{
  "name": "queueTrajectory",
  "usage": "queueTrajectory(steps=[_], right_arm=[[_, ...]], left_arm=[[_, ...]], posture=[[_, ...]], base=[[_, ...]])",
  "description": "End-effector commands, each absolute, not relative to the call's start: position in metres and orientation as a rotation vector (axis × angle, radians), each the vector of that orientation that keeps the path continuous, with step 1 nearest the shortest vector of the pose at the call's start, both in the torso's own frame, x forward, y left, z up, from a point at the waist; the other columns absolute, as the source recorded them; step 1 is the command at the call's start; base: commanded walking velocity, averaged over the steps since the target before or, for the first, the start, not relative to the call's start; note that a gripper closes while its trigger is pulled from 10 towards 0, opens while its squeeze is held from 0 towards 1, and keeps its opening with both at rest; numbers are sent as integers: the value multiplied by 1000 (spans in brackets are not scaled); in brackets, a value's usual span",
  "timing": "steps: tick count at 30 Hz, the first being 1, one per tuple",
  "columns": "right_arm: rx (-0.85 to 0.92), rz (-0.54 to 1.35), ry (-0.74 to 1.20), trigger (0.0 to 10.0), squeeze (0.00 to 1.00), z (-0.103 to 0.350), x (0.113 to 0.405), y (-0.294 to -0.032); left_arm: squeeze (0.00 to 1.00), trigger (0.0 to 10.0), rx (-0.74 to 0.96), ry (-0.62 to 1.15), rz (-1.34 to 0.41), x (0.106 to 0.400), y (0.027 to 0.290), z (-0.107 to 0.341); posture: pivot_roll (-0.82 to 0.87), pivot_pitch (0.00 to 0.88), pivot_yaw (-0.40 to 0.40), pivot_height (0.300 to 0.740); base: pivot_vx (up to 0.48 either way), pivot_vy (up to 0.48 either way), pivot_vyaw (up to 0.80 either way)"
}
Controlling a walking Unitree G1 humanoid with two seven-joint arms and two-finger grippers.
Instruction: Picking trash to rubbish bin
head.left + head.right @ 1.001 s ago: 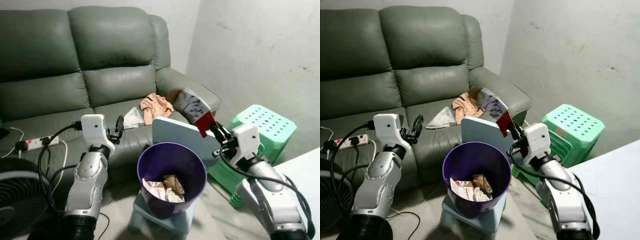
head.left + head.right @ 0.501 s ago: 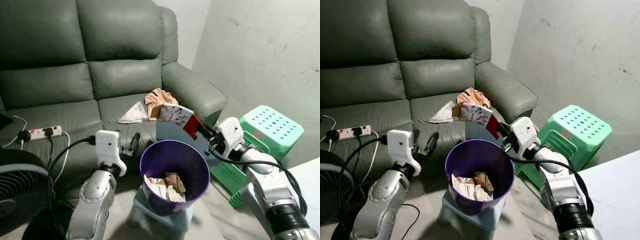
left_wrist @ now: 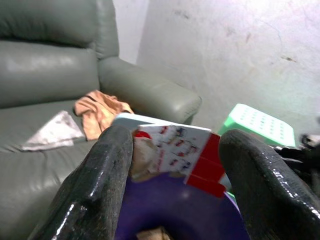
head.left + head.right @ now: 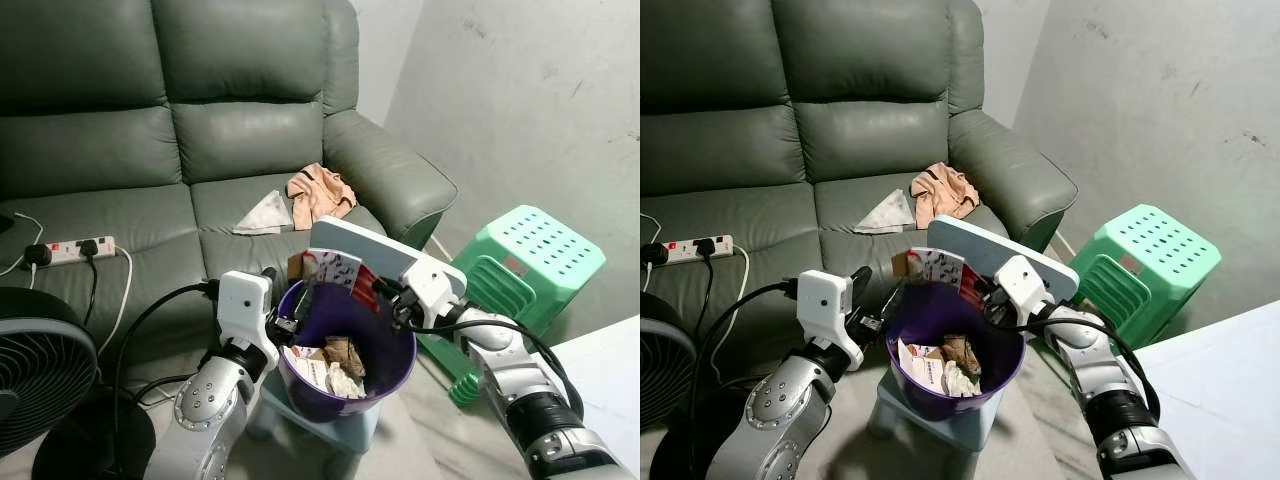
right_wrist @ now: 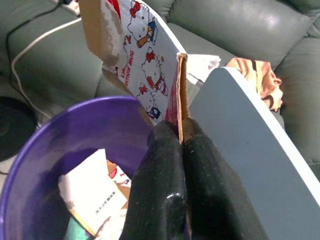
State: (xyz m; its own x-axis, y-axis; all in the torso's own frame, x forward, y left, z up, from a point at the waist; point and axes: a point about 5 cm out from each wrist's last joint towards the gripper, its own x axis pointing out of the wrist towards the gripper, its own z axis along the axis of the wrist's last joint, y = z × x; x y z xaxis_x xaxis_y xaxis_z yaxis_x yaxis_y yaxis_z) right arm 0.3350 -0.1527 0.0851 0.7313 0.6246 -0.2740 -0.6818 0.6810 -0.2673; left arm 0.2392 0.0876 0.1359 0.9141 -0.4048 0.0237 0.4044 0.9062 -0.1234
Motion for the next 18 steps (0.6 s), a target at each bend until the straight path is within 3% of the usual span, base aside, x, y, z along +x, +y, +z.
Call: queueTrajectory(steps=[1,18], right_arm=[[-389,740,184,10000,0,80,336,-150],[-475,730,273,10000,0,65,338,-144]], left_arm=[[0,10000,-148,22,-449,232,79,136],[0,10000,-159,118,-469,195,66,128]], posture=[[173,106,-159,740],[186,150,-173,740]], base=[[0,0,0],[0,0,0]])
